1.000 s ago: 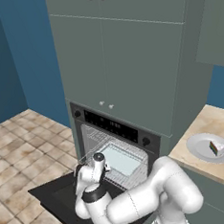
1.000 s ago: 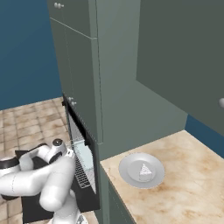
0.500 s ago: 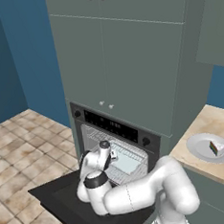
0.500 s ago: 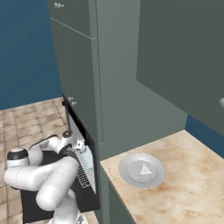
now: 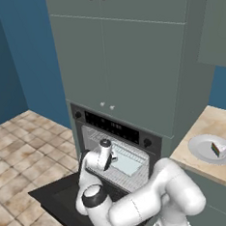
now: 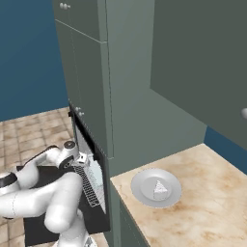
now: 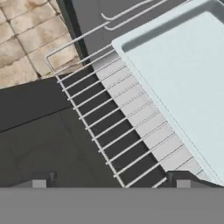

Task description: Take the baked cake out of the oven and place it on the plate for cooling. Then close the oven door.

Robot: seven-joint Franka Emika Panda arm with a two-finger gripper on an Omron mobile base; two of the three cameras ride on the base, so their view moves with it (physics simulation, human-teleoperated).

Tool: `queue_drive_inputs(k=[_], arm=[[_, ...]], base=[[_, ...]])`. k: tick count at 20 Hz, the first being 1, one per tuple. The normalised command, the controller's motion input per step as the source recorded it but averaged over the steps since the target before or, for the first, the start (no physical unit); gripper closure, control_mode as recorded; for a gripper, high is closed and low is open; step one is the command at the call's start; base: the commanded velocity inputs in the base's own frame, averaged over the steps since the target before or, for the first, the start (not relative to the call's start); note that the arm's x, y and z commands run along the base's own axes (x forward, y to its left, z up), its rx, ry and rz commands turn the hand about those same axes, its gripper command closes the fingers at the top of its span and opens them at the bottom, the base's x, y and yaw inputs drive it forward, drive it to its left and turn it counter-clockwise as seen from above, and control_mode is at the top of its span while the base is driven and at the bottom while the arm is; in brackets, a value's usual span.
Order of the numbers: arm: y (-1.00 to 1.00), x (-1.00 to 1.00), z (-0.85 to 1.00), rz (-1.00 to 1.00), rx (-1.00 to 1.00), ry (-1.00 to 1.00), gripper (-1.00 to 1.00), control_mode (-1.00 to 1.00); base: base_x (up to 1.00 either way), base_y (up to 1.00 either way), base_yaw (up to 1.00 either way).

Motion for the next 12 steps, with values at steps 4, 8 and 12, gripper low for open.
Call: queue_drive_inputs(k=[4, 8, 12], arm=[[0.7, -0.91, 0.34, 0.12, -0.03, -0.03, -1.0, -1.0], [0.88, -0.84, 0.47, 0.11, -0.05, -0.03, -1.0, -1.0], [0.96, -0.55, 0.89, 0.11, -0.07, -0.03, -1.0, -1.0]], base=[[0.0, 0.0, 0.0], [0.0, 0.0, 0.0], [0.0, 0.0, 0.0]])
